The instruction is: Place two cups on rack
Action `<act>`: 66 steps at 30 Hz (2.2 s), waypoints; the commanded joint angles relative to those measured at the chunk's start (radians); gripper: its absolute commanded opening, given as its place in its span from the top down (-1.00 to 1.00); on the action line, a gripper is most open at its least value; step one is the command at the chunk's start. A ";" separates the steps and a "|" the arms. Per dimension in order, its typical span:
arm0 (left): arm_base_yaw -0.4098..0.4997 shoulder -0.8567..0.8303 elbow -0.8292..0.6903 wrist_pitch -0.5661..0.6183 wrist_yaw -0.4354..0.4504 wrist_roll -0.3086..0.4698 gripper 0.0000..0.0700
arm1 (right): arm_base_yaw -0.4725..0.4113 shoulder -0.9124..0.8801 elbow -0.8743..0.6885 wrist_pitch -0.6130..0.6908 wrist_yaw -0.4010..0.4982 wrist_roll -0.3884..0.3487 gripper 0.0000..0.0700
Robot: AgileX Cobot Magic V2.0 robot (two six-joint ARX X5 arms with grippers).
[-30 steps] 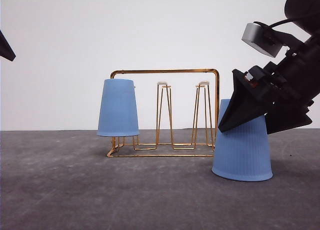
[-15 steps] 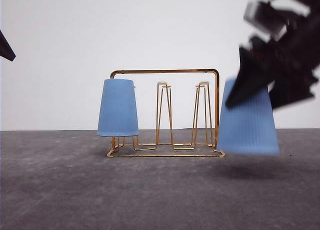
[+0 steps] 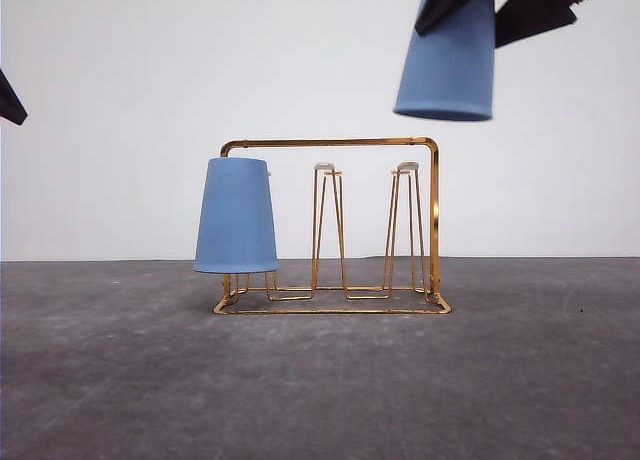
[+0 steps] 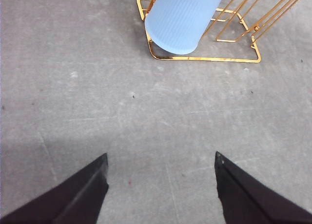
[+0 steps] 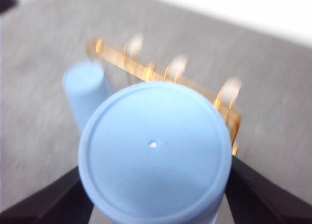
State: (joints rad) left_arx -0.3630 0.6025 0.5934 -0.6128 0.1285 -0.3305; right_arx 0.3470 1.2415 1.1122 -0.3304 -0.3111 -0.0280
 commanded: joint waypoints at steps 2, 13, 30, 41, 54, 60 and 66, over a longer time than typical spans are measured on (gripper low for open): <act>-0.004 0.004 0.005 0.008 -0.006 -0.002 -0.12 | 0.006 0.047 0.014 0.066 0.005 -0.005 0.04; -0.004 0.005 0.005 0.009 -0.041 -0.003 -0.12 | 0.007 0.291 0.014 0.199 0.005 -0.007 0.04; -0.004 0.005 0.005 0.029 -0.058 -0.003 -0.13 | 0.008 0.374 0.052 0.089 0.033 0.051 -0.80; -0.004 0.005 0.005 0.024 -0.058 -0.003 -0.12 | 0.004 0.108 0.115 -0.416 0.026 0.032 -0.75; -0.004 0.005 0.005 -0.021 -0.058 0.002 -0.12 | 0.000 -0.379 -0.382 -0.132 0.032 0.127 -0.56; -0.004 0.005 0.005 -0.020 -0.058 0.032 -0.12 | 0.000 -0.526 -0.597 -0.048 0.035 0.190 -0.56; -0.004 0.003 0.005 -0.022 -0.058 0.057 -0.12 | 0.000 -0.548 -0.650 0.002 0.050 0.236 -0.55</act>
State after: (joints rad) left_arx -0.3630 0.6025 0.5934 -0.6397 0.0738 -0.2934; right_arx 0.3447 0.6910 0.4492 -0.3449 -0.2607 0.1843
